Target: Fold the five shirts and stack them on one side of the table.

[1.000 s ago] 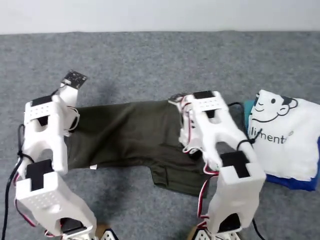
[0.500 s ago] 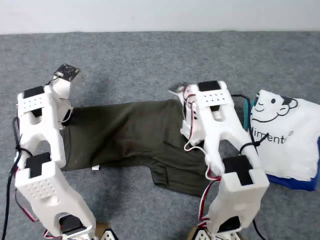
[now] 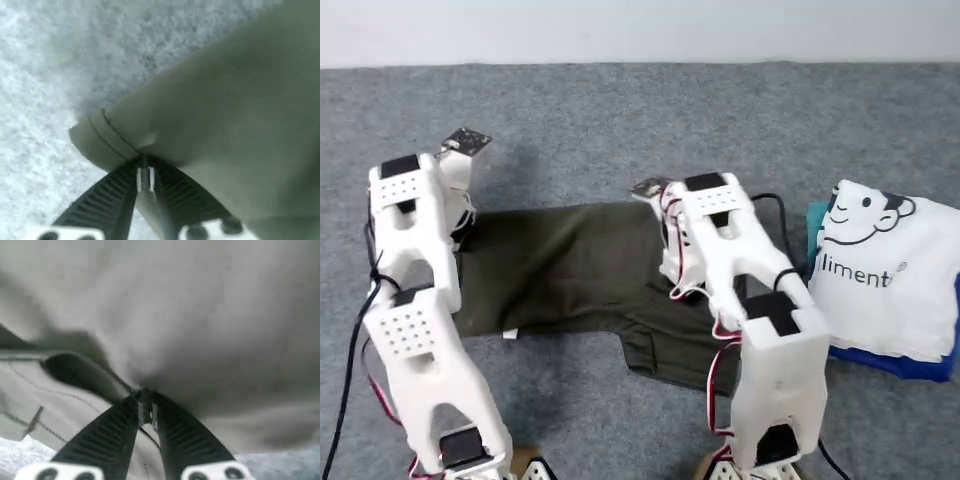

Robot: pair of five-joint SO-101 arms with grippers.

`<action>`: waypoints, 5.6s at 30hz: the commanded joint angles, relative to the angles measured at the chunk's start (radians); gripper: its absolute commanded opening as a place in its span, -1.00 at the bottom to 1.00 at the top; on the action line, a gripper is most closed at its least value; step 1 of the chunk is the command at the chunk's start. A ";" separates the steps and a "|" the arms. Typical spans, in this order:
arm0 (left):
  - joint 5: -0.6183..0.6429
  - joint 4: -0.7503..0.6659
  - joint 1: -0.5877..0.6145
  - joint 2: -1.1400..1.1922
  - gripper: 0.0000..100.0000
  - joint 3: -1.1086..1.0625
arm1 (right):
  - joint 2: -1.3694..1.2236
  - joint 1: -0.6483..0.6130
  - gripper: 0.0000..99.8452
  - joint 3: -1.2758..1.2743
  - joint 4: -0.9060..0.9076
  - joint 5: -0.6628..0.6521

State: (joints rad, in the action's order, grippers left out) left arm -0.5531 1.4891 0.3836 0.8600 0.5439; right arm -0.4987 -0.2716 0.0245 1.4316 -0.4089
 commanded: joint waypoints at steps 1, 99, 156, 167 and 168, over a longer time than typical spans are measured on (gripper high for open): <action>-0.020 0.054 0.038 0.130 -0.99 0.254 | 0.002 0.073 -0.95 0.051 0.019 -0.012; -0.089 0.068 -1.192 -0.160 -0.99 -0.010 | 1.285 0.754 -0.94 -0.101 0.363 -0.009; 0.043 0.146 -0.838 -0.199 -0.73 0.117 | 1.291 0.751 -0.94 -0.101 0.363 -0.009; -0.008 0.218 -0.829 -0.060 -0.94 0.122 | 1.285 0.754 -0.94 -0.101 0.363 -0.009; -0.008 0.222 -0.821 -0.058 -0.94 0.124 | 1.285 0.754 -0.94 -0.101 0.363 -0.009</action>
State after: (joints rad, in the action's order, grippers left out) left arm -0.5455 1.6855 -0.4572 0.8140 0.6513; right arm 0.7733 0.4695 -0.0813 1.7553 -0.4181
